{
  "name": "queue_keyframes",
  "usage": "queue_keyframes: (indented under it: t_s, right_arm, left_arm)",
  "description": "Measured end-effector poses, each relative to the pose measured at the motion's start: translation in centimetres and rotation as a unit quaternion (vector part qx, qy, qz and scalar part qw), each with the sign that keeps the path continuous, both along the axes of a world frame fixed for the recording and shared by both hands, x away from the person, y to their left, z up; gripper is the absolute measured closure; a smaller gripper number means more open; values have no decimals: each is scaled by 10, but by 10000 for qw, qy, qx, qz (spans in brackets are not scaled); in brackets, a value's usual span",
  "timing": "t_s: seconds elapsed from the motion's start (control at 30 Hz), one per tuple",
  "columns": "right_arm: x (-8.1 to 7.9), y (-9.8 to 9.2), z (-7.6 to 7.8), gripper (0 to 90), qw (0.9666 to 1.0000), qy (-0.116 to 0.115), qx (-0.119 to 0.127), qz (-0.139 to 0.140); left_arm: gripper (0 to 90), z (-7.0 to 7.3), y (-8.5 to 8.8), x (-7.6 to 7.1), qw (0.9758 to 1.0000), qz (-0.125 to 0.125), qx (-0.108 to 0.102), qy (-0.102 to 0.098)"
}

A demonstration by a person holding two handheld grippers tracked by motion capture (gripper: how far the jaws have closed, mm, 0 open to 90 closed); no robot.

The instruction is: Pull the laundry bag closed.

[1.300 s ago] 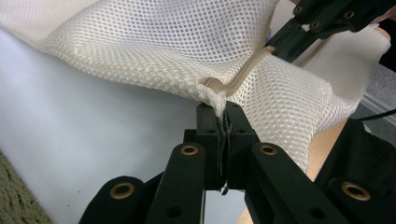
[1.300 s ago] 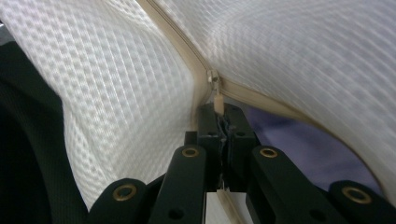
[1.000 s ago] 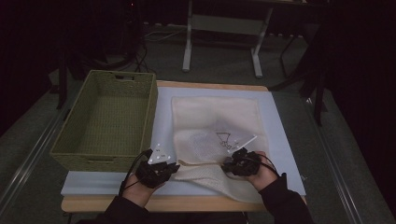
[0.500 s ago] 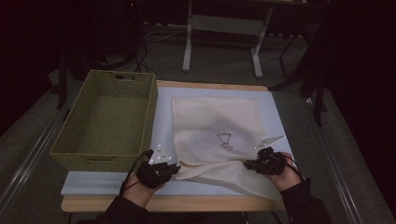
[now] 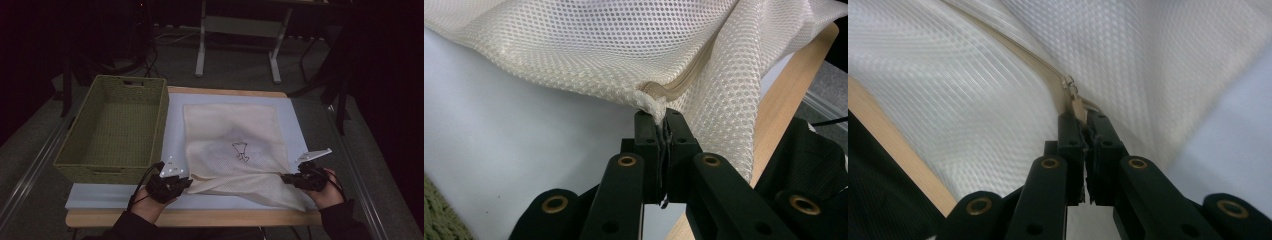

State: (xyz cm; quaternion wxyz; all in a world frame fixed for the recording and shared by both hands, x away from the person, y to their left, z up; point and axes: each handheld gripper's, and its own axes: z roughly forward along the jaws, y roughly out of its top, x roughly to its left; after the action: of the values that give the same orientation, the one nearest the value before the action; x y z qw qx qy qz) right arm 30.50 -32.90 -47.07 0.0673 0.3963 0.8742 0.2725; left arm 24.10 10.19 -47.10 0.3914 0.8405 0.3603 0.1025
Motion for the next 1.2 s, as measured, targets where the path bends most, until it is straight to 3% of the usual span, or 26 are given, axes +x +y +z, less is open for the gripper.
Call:
queue_keyframes:
  t_s: [0.17, 0.27, 0.37, 0.47, 0.6, 0.73, 0.8, 0.87, 1.03, 1.13, 1.2]
  right_arm:
    - [-3, -24, -4, 857, 9996, 9, -61, -286]
    - [-5, -42, -8, 857, 9980, 23, -220, -587]
    - [-6, -61, -13, 847, 9966, 123, -66, -811]
    - [-8, -64, -18, 847, 9964, 152, -57, -837]
    - [-8, -61, -20, 849, 9961, 115, -7, -871]
    - [-11, -56, -5, 806, 9958, -136, 85, -897]
    - [-13, -55, 1, 768, 9956, -229, 165, -897]
    - [-15, -55, 15, 720, 9938, -454, 460, -904]
    - [-20, -39, 39, 548, 9910, -873, 691, -739]
    - [-23, -25, 49, 453, 9882, -1104, 887, -592]
    - [-24, -16, 54, 387, 9854, -1230, 1043, -547]
  left_arm:
    - [881, -1, 0, -1, 10000, -1, 18, 23]
    - [881, -3, 3, 0, 10000, 41, 48, 54]
    - [880, -6, 5, 0, 9999, 11, -26, 163]
    - [880, -7, 0, -1, 9999, -40, 112, 99]
    - [876, -8, 0, 0, 9999, -31, 92, 70]
    - [835, -3, 1, 1, 9998, -142, -103, -38]
    - [805, -1, 1, 0, 9998, -125, -103, -127]
    - [699, 4, 0, -1, 9995, -169, -156, -215]
    - [512, 14, 1, -1, 9979, -115, -403, -490]
    - [406, 22, 3, -3, 9961, -166, -586, -641]
    - [317, 25, 4, -4, 9954, -169, -600, -729]
